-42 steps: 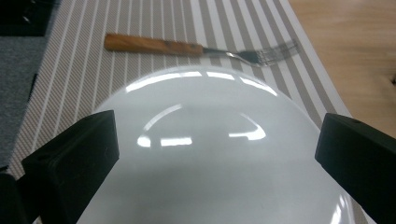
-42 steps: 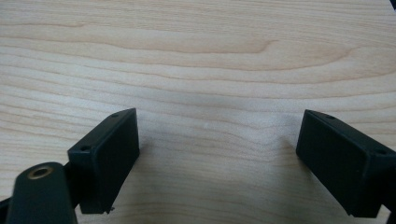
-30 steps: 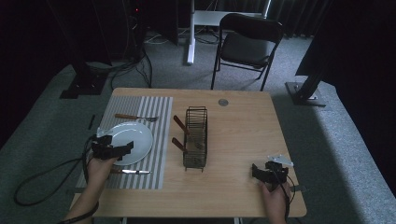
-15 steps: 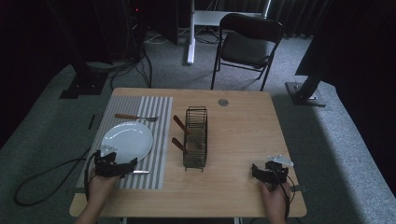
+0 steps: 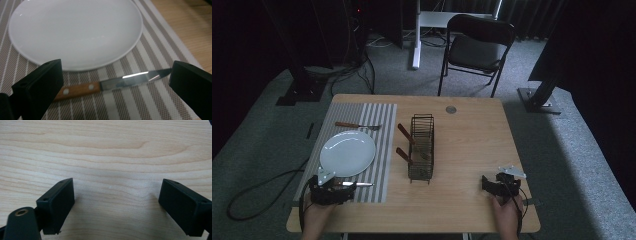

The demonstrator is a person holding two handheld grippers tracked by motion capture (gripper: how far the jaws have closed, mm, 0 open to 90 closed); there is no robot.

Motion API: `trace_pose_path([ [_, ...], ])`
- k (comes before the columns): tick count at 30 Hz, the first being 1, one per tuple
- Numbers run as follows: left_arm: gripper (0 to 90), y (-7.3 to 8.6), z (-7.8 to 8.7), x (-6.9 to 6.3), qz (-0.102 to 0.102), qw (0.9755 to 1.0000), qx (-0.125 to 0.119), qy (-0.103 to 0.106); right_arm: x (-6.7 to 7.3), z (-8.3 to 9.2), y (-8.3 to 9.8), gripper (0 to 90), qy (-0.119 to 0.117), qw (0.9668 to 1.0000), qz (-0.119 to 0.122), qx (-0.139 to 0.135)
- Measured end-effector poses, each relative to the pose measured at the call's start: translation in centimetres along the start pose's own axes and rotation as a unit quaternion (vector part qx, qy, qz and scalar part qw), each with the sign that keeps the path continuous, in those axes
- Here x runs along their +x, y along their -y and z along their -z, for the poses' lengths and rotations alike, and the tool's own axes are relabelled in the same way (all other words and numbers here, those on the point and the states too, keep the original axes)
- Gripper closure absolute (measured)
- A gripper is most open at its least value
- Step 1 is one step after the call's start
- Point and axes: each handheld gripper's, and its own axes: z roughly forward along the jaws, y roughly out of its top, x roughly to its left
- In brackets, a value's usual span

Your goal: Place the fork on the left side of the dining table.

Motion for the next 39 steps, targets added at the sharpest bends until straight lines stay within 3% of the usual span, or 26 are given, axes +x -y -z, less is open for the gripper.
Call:
trace_pose_path([
  [3, 0.0, 0.6, -0.1, 0.1, 0.003, 0.9999, 0.012, 0.006, 0.0, 0.0, 0.0, 12.9, 0.0, 1.0, 0.0, 0.0],
  [11, 0.0, 2.1, -0.2, 1.0, 0.016, 0.9991, 0.037, -0.016, 0.0, 0.0, 0.0, 12.9, 0.0, 1.0, 0.0, 0.0],
  [16, 0.0, 2.6, -0.3, 1.2, 0.008, 0.998, 0.049, -0.039, 0.0, 0.0, 0.0, 12.9, 0.0, 1.0, 0.0, 0.0],
  [19, 0.0, 2.8, -0.5, 1.3, 0.008, 0.9976, 0.057, -0.038, 0.0, 0.0, 0.0, 12.9, 0.0, 1.0, 0.0, 0.0],
  [26, 0.0, 3.1, -0.6, 1.3, 0.004, 0.9979, 0.05, -0.04, 0.0, 0.0, 0.0, 12.9, 0.0, 1.0, 0.0, 0.0],
  [39, 0.0, 3.5, -0.4, 1.0, 0.016, 0.9977, 0.04, -0.052, 0.0, 0.0, 0.0, 12.8, 0.0, 1.0, 0.0, 0.0],
])
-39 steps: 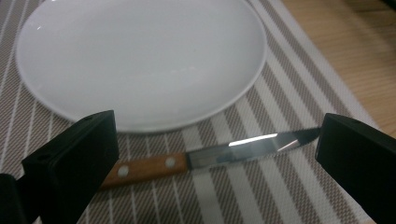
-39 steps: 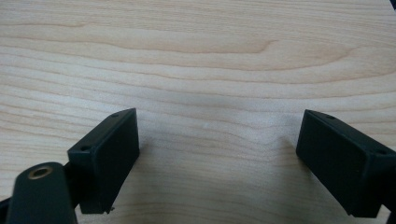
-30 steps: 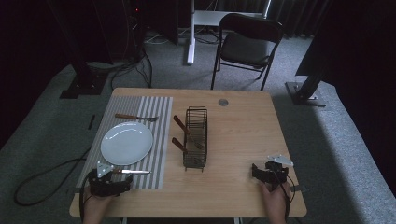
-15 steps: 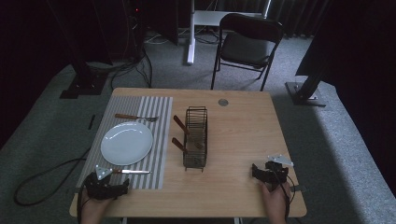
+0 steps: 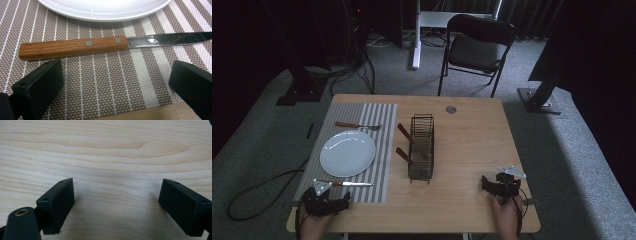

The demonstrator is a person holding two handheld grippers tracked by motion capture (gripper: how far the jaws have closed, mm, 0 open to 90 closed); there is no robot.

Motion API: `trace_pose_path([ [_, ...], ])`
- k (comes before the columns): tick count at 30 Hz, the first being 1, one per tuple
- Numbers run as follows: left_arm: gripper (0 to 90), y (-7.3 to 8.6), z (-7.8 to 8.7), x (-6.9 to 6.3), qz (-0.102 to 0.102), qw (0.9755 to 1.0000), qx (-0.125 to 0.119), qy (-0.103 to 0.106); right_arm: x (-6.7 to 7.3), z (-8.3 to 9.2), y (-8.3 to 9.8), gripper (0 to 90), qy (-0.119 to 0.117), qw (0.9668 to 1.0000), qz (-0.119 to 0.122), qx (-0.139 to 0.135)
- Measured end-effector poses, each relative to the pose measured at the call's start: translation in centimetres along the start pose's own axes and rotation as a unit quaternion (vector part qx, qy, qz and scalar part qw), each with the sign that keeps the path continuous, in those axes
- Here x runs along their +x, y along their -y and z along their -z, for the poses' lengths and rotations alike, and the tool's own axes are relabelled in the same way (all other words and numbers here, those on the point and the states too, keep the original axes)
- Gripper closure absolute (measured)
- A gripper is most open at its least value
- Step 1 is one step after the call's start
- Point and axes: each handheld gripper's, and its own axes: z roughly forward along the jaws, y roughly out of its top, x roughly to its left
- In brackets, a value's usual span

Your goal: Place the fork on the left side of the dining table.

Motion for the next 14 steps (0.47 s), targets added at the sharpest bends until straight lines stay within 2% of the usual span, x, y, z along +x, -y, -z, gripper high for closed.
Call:
trace_pose_path([
  [14, 0.0, 0.02, 0.02, -0.06, 0.001, 1.0, 0.0, -0.003, 0.0, -0.01, -0.01, 12.8, 0.0, 1.0, 0.0, 0.0],
])
